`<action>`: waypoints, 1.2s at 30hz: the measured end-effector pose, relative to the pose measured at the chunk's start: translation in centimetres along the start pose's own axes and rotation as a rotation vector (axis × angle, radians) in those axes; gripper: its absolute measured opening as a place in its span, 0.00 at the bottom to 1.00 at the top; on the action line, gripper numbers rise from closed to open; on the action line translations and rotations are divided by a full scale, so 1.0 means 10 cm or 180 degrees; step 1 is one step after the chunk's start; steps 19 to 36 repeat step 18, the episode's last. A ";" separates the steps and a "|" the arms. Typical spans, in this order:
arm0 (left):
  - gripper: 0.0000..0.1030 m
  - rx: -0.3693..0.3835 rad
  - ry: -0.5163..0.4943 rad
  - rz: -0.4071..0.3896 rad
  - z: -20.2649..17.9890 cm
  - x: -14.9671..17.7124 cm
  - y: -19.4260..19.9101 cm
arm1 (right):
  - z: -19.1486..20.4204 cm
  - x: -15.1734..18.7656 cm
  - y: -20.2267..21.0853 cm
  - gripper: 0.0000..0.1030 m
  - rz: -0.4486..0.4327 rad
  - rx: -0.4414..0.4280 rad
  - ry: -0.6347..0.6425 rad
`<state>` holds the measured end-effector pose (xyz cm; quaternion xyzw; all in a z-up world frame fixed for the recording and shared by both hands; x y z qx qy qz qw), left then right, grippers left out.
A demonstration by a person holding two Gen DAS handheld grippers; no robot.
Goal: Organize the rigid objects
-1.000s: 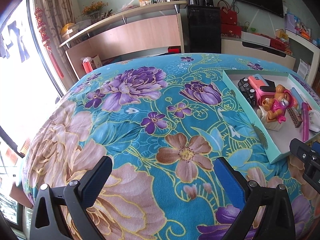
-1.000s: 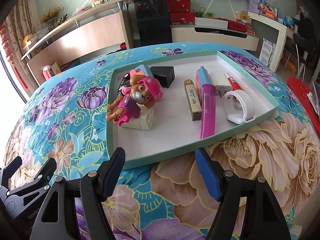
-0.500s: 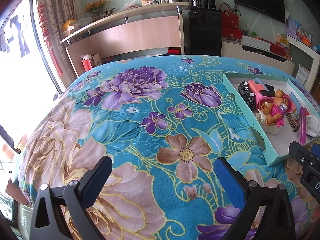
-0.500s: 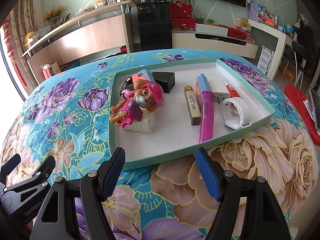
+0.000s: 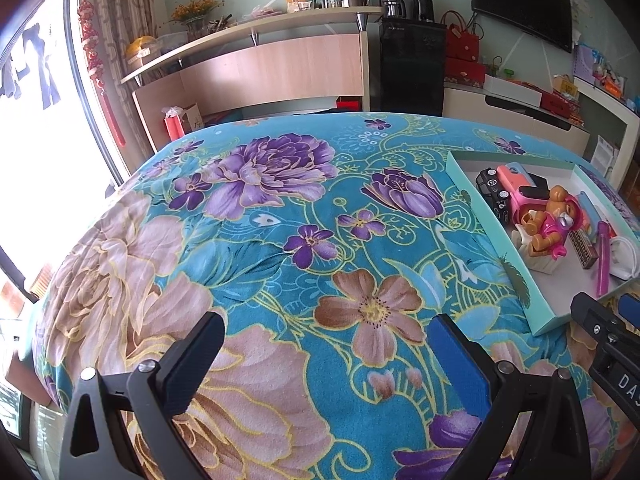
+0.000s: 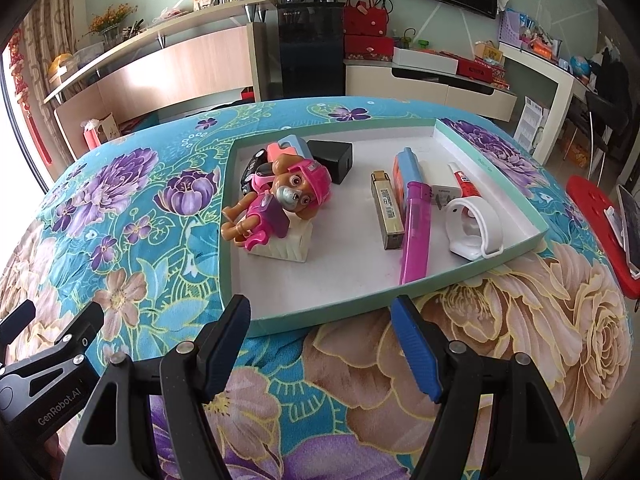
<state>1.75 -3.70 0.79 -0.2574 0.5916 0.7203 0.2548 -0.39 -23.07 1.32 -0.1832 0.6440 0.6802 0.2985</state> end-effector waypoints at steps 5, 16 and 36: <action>1.00 0.0006 -0.0007 0.0018 -0.01 0.00 -0.01 | 0.02 0.01 0.01 0.72 0.0013 -0.0012 0.0012; 1.00 0.0012 -0.0034 -0.0044 -0.03 0.00 0.02 | -0.01 0.01 -0.01 0.72 0.0033 -0.0022 -0.0018; 1.00 0.0024 -0.0042 -0.0046 -0.03 0.00 0.03 | -0.02 0.01 -0.01 0.72 0.0038 -0.0021 -0.0015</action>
Point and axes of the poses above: each gripper's, at about its wrist camera, not at the fingertips, and y roughly against the way its jaws point, z to its left, x to its underside, the point moved 2 cm from there along -y, roughly the way its jaws point, and after that the axes turned 7 degrees about -x, right-handed, at the moved point
